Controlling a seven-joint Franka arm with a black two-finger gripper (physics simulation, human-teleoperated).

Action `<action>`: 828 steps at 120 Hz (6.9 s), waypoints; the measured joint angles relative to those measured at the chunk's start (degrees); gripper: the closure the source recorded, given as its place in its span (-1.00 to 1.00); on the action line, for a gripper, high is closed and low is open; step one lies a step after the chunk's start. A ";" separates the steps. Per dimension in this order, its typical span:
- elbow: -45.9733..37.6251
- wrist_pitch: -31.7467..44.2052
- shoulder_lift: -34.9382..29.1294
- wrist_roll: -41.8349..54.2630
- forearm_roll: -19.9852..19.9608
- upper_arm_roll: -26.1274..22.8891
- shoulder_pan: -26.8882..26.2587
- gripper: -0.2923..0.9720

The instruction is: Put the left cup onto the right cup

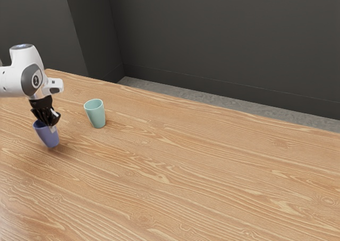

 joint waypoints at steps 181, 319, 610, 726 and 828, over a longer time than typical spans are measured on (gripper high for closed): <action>7.64 -10.68 -9.22 1.50 0.75 0.18 -7.00 0.70; 23.55 -14.17 2.68 2.30 0.68 -2.60 -8.41 0.70; 36.44 -16.22 14.32 2.53 0.67 -6.10 -5.21 0.70; 38.47 -16.07 16.24 2.55 1.17 -6.97 -3.99 0.70; 40.57 -15.85 18.77 2.79 1.11 -7.08 -4.17 0.70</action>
